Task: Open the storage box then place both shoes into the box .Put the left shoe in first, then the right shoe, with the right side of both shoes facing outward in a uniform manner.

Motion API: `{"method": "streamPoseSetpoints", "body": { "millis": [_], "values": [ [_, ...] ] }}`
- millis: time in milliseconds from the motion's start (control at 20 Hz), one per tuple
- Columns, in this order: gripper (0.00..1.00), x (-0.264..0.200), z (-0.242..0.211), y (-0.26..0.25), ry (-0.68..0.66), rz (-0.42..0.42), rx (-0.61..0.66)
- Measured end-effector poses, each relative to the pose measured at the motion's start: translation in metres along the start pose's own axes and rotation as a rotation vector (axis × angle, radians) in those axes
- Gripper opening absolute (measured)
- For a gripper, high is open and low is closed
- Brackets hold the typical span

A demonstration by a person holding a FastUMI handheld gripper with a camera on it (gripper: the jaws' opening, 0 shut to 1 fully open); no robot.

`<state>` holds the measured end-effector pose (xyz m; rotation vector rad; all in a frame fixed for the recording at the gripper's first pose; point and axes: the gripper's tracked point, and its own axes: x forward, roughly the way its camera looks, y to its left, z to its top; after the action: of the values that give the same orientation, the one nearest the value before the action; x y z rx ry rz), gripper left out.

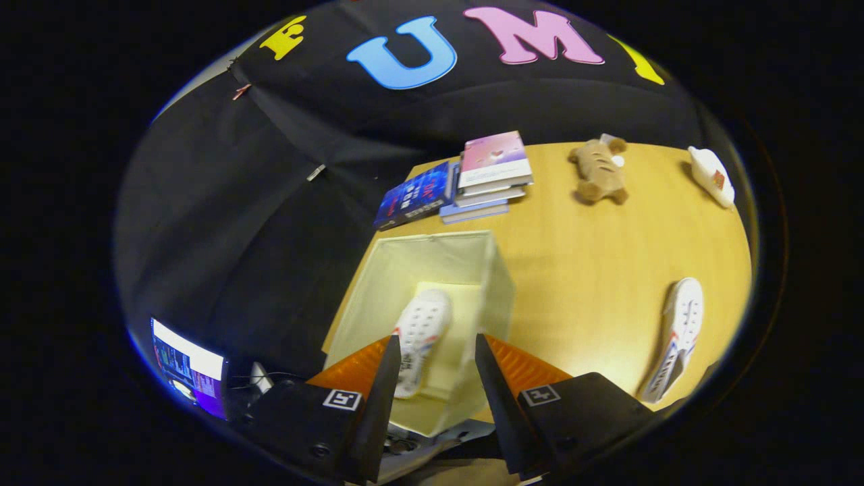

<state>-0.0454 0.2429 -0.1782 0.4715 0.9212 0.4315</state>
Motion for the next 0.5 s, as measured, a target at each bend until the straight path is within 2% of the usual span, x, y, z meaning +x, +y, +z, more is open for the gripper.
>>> {"method": "streamPoseSetpoints", "body": {
  "millis": [200, 300, 500],
  "values": [
    [0.7, -0.047, -0.003, -0.111, -0.066, -0.213, -0.014],
    [0.7, -0.068, -0.022, -0.17, -0.057, -0.34, -0.034],
    [0.7, -0.088, -0.069, -0.254, 0.009, -0.507, 0.001]
  ]
}}
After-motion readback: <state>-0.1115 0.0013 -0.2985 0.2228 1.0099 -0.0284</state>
